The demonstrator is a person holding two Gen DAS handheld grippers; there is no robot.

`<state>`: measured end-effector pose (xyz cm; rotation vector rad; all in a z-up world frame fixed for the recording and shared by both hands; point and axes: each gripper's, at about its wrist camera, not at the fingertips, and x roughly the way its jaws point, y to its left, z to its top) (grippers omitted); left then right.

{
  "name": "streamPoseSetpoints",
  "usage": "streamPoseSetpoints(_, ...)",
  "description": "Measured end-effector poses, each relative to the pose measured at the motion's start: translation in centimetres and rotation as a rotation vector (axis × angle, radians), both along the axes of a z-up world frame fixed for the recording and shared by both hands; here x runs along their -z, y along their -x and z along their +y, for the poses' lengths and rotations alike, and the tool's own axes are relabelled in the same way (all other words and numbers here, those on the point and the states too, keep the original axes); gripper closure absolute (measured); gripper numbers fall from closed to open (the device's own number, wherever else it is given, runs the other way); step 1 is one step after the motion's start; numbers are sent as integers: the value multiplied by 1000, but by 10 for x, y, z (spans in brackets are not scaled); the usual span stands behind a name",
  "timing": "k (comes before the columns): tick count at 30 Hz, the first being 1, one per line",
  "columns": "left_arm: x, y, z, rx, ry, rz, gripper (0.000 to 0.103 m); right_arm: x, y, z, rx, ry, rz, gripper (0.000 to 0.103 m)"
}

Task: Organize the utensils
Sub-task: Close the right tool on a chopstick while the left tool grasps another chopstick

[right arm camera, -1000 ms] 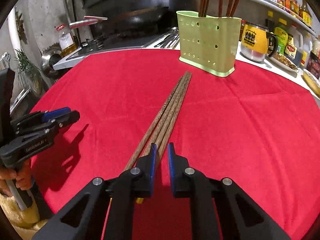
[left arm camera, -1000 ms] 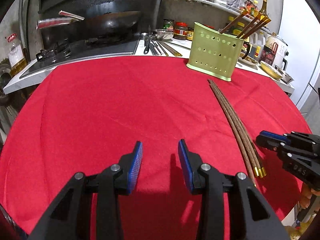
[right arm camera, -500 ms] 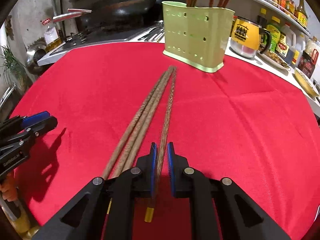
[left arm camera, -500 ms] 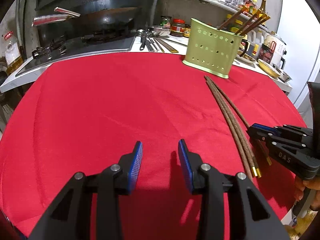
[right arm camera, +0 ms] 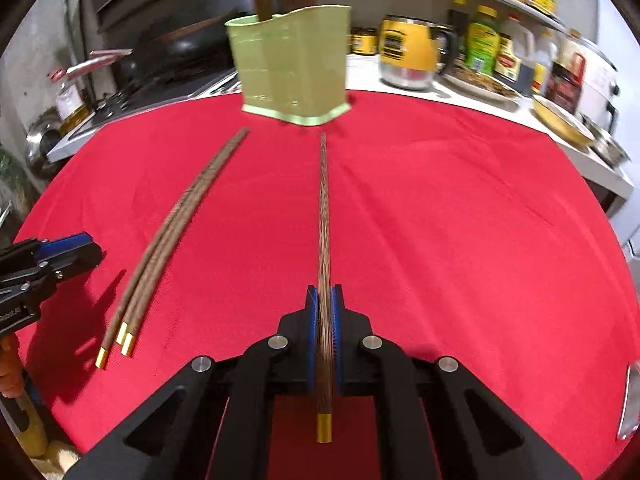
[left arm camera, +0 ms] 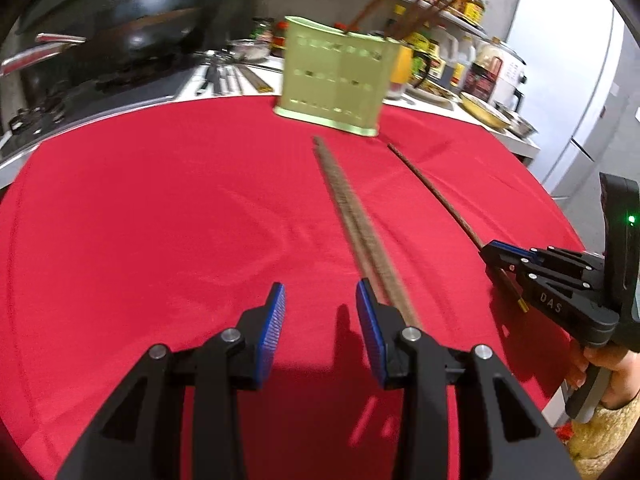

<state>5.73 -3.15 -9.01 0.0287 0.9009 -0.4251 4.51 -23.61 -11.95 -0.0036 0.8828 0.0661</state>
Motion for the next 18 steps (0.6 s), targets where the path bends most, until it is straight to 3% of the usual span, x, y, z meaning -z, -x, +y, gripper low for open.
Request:
streamPoseSetpoints(8,11,-6,-36,30,-102,9,67,1,6,-12,-1,-25,-8,96)
streamPoseSetpoints(18,14,-3,-44,76,-230,-36,67,1,3,-8,-7,-10,-13,93)
